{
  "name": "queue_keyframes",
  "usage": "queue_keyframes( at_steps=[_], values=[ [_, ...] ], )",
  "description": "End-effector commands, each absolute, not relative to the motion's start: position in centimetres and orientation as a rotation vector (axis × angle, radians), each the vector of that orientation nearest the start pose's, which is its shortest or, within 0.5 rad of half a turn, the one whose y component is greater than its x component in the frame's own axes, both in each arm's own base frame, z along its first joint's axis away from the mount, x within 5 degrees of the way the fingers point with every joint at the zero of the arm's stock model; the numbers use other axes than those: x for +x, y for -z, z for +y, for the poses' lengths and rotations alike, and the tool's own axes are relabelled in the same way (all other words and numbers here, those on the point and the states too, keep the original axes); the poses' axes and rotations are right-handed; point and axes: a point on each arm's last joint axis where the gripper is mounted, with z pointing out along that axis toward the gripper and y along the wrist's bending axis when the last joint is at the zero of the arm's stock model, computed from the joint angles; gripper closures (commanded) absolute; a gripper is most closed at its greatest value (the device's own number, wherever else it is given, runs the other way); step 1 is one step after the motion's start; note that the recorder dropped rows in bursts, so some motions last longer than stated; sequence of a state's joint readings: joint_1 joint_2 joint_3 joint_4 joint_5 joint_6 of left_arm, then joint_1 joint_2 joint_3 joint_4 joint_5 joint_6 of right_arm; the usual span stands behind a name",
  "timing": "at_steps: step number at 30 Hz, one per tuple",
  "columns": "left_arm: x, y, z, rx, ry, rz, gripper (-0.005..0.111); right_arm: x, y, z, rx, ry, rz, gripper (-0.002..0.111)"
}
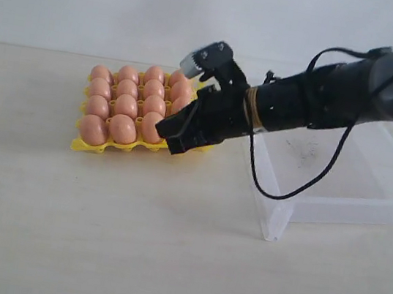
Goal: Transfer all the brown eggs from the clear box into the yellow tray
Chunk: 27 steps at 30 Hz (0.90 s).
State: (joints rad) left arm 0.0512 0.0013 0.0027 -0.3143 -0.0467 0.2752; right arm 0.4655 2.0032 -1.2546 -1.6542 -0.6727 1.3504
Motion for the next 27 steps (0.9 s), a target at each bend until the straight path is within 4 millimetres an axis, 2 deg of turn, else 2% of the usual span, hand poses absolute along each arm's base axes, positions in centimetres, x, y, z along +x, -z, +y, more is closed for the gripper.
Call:
queue_keyframes(
  at_steps=[1,3,7,10,14,17,19,24,27],
  values=[
    [5.5,-21.8,0.4,-0.076,-0.018,1.432,0.103,33.6,-23.7,22.0,-1.11,-0.679,1.862,0.109],
    [5.5,-21.8,0.4,-0.076,-0.018,1.432,0.103,32.5,-25.7,20.7,-1.055,-0.584,1.844,0.109],
    [5.5,-21.8,0.4,-0.076,-0.018,1.432,0.103,29.5,-29.1,16.8,-0.875,-0.305,1.814,0.109],
    [5.5,-21.8,0.4,-0.076,-0.018,1.432,0.103,27.3,-30.6,14.1,-0.724,-0.184,1.805,0.109],
    [5.5,-21.8,0.4,-0.076,-0.018,1.432,0.103,23.7,-30.6,11.8,-0.575,-0.213,1.835,0.109],
    [5.5,-21.8,0.4,-0.076,-0.018,1.432,0.103,21.1,-30.1,10.0,-0.358,-0.297,1.88,0.109],
    [5.5,-21.8,0.4,-0.076,-0.018,1.432,0.103,18.8,-29.6,8.7,-0.286,-0.338,1.875,0.109],
    [5.5,-21.8,0.4,-0.076,-0.018,1.432,0.103,12.7,-28.6,5.6,-0.217,-0.398,1.754,0.109],
    [5.5,-21.8,0.4,-0.076,-0.018,1.432,0.103,9.2,-27.7,3.5,-0.107,-0.445,1.636,0.109]
  ],
)
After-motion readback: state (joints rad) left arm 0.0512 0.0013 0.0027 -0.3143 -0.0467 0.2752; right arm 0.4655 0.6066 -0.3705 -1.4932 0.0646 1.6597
